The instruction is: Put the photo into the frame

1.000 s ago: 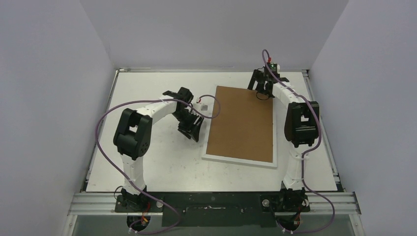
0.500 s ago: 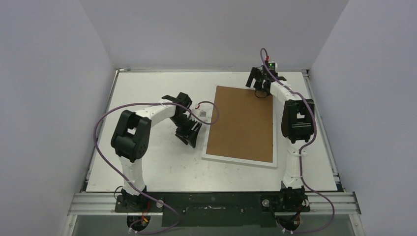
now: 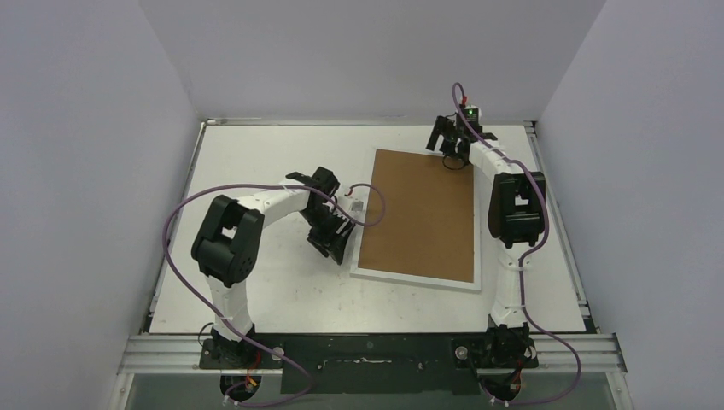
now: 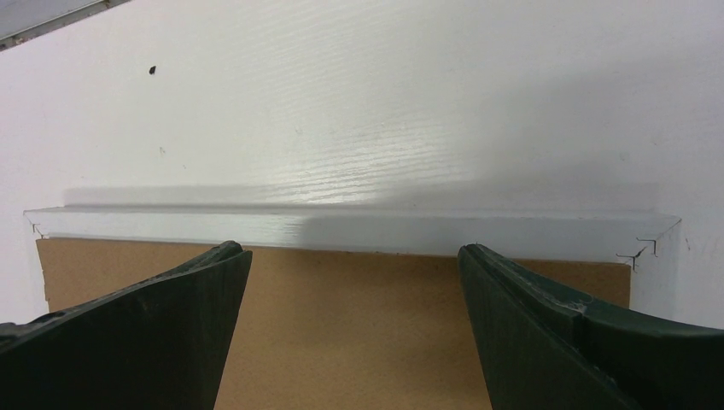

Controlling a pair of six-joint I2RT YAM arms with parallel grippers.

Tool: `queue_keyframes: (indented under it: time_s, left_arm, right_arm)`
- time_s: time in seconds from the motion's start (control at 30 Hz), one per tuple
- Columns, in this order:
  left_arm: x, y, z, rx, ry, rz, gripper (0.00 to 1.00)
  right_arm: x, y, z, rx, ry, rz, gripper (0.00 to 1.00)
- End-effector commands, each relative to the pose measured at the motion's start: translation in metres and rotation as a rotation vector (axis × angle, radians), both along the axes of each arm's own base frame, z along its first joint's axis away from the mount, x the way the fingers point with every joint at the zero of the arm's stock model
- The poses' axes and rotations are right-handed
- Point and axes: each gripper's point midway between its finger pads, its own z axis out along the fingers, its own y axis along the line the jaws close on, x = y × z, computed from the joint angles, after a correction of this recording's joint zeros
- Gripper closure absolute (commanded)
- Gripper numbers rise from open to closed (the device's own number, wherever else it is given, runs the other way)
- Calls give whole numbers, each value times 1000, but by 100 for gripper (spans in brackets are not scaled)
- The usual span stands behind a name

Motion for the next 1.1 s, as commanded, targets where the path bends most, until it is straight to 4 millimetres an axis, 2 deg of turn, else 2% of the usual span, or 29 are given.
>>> queue_keyframes:
  time_s: [0.0, 0.4, 0.5, 0.77, 0.93, 1.07]
  left_arm:
    - [11, -5, 8, -31, -71, 6, 45]
    - [5, -8, 11, -44, -85, -13, 42]
    - [4, -6, 12, -40, -93, -21, 42]
    - [1, -5, 15, -44, -95, -27, 42]
    - [-1, -4, 16, -49, -89, -34, 42]
    - [-4, -3, 17, -52, -88, -42, 41]
  right_arm:
    - [-4, 13, 20, 21, -35, 37, 2]
    - [-27, 21, 11, 24, 11, 72, 2]
    - [-21, 22, 19, 24, -6, 74, 2]
    - [6, 26, 62, 54, -131, 54, 2]
    - [17, 28, 49, 51, -116, 53, 2]
    - [17, 29, 33, 52, -91, 58, 2]
